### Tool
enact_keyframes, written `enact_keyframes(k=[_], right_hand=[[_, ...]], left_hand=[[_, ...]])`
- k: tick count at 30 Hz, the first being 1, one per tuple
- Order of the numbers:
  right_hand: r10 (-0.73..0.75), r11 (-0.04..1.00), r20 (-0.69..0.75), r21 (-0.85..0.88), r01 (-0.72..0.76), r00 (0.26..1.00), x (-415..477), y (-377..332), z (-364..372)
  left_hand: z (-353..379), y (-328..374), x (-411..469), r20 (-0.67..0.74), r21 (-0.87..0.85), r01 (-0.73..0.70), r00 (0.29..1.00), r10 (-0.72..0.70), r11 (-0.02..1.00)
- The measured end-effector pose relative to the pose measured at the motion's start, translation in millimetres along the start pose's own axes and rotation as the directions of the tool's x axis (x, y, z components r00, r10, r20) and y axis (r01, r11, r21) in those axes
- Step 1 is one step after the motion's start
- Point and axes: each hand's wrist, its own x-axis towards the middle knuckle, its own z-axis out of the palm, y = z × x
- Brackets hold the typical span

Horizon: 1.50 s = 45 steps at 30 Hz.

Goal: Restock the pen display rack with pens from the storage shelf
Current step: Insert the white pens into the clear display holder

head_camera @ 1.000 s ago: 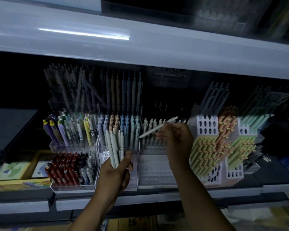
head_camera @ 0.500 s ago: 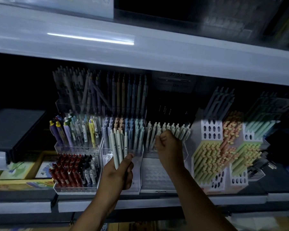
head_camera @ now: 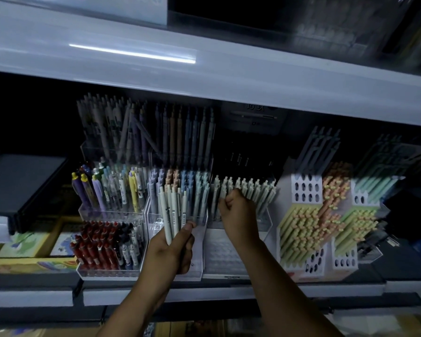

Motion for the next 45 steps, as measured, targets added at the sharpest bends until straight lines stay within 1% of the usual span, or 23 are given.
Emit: enact_keyframes(k=[4,7,10,12,15,17,19,22,25,27,29,33,35,37,39,42,45], right_hand=[[0.044,0.996,0.010,0.071,-0.044,0.999,-2.3,2.1,-1.9],[0.092,0.985,-0.030,0.149,-0.086,0.995,-9.9,3.4,-7.5],[0.152,0.961,-0.036,0.240,-0.139,0.988,-19.3,-1.3,-13.1],[0.172,0.940,0.017,0.296,-0.169,0.985,-25.7,-9.2,-16.8],[0.165,0.863,0.180,0.449,-0.231,0.970,-32.7,-26.1,-25.3],[0.111,0.812,0.275,0.528,-0.247,0.955,-35.3,-38.0,-33.5],[0.045,0.793,0.339,0.560,-0.240,0.940,-36.2,-47.8,-40.5],[0.023,0.756,0.381,0.599,-0.265,0.924,-36.6,-53.3,-44.9],[0.043,0.775,0.371,0.574,-0.265,0.928,-37.4,-53.5,-45.4],[0.067,0.794,0.353,0.547,-0.264,0.933,-36.7,-52.6,-44.5],[0.122,0.781,0.303,0.558,-0.280,0.945,-34.3,-51.7,-43.2],[0.274,0.672,0.114,0.688,-0.275,0.955,-24.3,-45.9,-47.3],[0.323,0.658,0.021,0.713,-0.240,0.946,-18.4,-38.7,-52.6],[0.324,0.705,-0.083,0.685,-0.183,0.942,-13.2,-27.9,-55.0],[0.290,0.783,-0.173,0.608,-0.129,0.941,-9.5,-15.6,-54.0],[0.207,0.885,-0.223,0.459,-0.085,0.953,-5.4,0.7,-48.7],[0.103,0.946,-0.254,0.323,-0.016,0.962,-2.4,8.9,-42.6]], left_hand=[[-0.8,-0.9,-1.2,0.015,0.057,-0.030,0.999,0.029,0.998],[-0.2,-1.2,-2.4,0.041,0.123,-0.060,0.998,0.056,0.991],[1.8,-1.4,-3.1,0.055,0.134,-0.078,0.996,0.071,0.988],[3.6,-1.9,-2.5,0.054,0.119,-0.085,0.995,0.079,0.989],[6.0,-2.5,-0.1,0.046,0.081,-0.077,0.996,0.074,0.994],[8.3,-2.8,0.5,0.041,0.048,-0.065,0.997,0.063,0.997],[10.3,-3.8,0.5,0.040,0.015,-0.032,0.999,0.031,0.999],[12.0,-3.4,-0.6,0.054,0.014,-0.017,0.998,0.017,1.000],[11.7,-2.9,-0.5,0.063,0.039,-0.026,0.998,0.024,0.999],[11.5,-4.8,0.0,0.053,0.046,-0.027,0.998,0.025,0.999],[11.4,-6.9,1.0,0.025,0.034,-0.027,0.999,0.026,0.999],[8.8,-7.5,1.9,-0.003,-0.024,-0.026,1.000,0.026,0.999],[5.5,-9.1,2.2,-0.005,-0.033,-0.032,0.999,0.032,0.999],[2.9,-9.0,2.1,-0.008,-0.028,-0.046,0.999,0.046,0.999],[0.7,-10.3,3.3,-0.016,-0.018,-0.057,0.998,0.057,0.998],[-0.8,-12.9,6.6,-0.049,-0.024,-0.056,0.997,0.055,0.998],[0.4,-11.8,6.5,-0.071,-0.014,-0.066,0.995,0.065,0.998]])
